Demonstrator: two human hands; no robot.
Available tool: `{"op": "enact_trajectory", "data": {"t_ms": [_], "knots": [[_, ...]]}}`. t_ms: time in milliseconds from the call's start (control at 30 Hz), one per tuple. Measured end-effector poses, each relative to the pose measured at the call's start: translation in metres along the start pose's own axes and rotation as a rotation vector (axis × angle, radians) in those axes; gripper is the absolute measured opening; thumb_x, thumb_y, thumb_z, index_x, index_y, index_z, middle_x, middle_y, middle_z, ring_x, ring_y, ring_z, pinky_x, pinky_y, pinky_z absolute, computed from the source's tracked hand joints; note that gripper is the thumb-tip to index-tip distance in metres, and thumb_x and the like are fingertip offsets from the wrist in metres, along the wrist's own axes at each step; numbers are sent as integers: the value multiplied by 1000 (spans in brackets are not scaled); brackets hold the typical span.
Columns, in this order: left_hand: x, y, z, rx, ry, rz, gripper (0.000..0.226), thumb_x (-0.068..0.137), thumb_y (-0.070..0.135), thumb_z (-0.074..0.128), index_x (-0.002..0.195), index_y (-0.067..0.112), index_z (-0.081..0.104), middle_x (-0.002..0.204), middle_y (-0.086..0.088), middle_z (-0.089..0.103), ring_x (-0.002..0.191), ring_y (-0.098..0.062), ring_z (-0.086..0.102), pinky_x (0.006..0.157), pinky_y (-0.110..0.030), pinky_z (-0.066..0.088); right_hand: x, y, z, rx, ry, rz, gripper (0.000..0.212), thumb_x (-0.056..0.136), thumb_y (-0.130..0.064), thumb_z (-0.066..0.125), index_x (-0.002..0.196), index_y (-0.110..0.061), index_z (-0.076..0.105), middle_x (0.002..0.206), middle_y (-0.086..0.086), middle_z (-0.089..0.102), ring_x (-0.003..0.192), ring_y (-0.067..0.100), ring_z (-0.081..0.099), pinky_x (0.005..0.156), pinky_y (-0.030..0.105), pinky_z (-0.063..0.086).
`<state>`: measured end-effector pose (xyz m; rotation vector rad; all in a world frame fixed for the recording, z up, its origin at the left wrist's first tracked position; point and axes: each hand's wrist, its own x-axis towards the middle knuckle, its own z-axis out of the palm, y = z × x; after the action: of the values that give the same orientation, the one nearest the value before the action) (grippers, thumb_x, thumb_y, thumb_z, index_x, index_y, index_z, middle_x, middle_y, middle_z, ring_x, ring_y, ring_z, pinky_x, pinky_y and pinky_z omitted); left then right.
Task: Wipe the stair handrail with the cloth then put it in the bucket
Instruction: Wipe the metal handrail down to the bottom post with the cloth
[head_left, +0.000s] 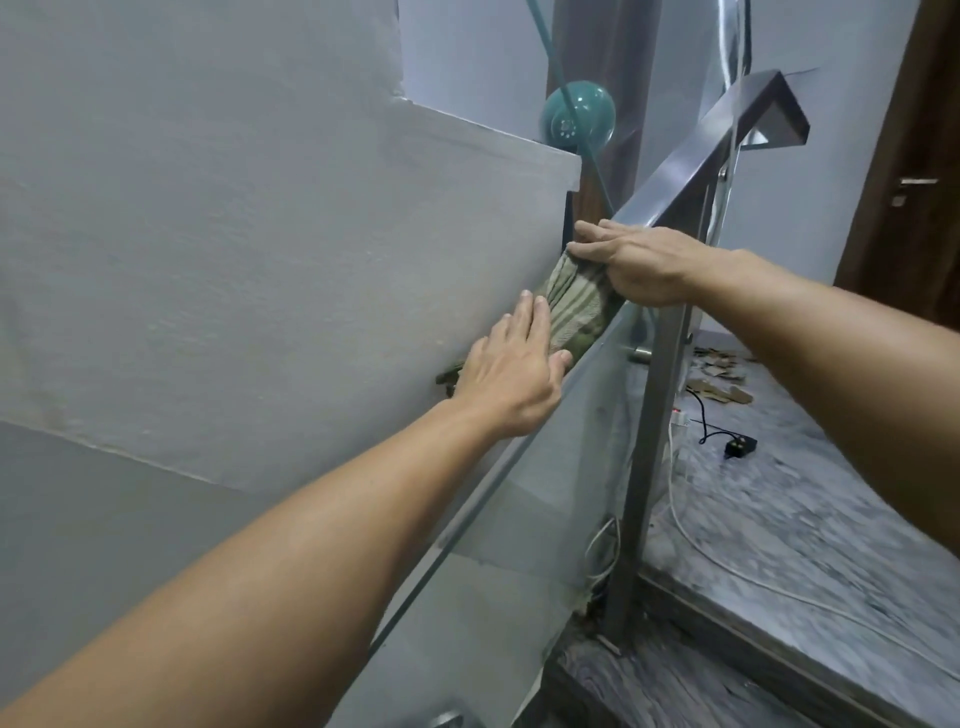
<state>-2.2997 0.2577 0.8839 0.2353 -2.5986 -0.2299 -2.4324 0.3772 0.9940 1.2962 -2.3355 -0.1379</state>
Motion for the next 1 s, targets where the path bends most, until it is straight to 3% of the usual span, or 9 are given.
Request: {"op": "enact_trajectory", "data": {"t_ms": [133,233,333,400,467,600,667,800,1000], "knots": [[-28,-10,0,-1,5,-29,67,101,40,27,152,9,-3,163,-12,-4,149,-27,7,120,-42,14,-4,-11,4,-20,-52,-89,69,84,2,30,150,-19,32,162,4,22,148,26,20,120,41,19],[-60,-21,0,19,8,-40,68,101,40,28,151,7,-3,163,-13,-3,149,-26,7,120,-42,14,-12,-30,12,-35,-12,-153,65,82,-16,26,146,-18,39,157,7,34,144,29,28,119,42,22],[-93,-32,0,31,6,-45,69,101,39,29,151,5,-4,162,-13,-2,149,-25,5,120,-40,13,-22,-62,12,-242,44,-247,56,85,-29,33,137,-14,47,152,12,39,143,31,26,118,48,18],[-113,-39,1,42,6,-56,71,100,39,30,150,3,-4,162,-15,0,149,-25,6,120,-38,12,-28,-90,14,-324,32,-313,55,90,-24,42,142,-6,37,159,18,23,149,31,11,120,46,6],[-133,-46,1,47,5,-79,72,100,39,31,150,1,-5,162,-16,1,149,-26,8,120,-38,14,-37,-114,16,-257,-75,-340,65,91,-18,43,151,-7,21,162,15,16,150,27,7,121,41,3],[-175,-59,0,49,-19,-138,74,100,41,31,149,0,-6,162,-16,0,148,-27,9,118,-38,13,-56,-139,24,-215,-153,-416,85,72,-39,21,152,-12,15,161,12,22,150,24,12,122,41,3],[-198,-68,-1,48,-33,-173,75,99,43,31,150,0,-6,162,-16,1,147,-28,11,117,-38,13,-64,-153,32,-281,-98,-481,89,69,-42,32,151,-10,18,157,15,29,148,28,20,121,42,7],[-248,-87,0,44,-31,-251,77,97,48,31,151,2,1,159,-15,16,140,-31,26,113,-42,24,-74,-193,47,-357,17,-680,90,68,-51,58,141,-6,33,133,22,54,123,39,51,111,51,35],[-346,-126,1,104,-82,-358,91,88,67,26,149,3,7,147,-15,35,130,-30,38,107,-42,33,-92,-280,55,-242,2,-861,94,72,-83,40,138,-16,38,119,10,59,102,30,57,95,47,47]]}}
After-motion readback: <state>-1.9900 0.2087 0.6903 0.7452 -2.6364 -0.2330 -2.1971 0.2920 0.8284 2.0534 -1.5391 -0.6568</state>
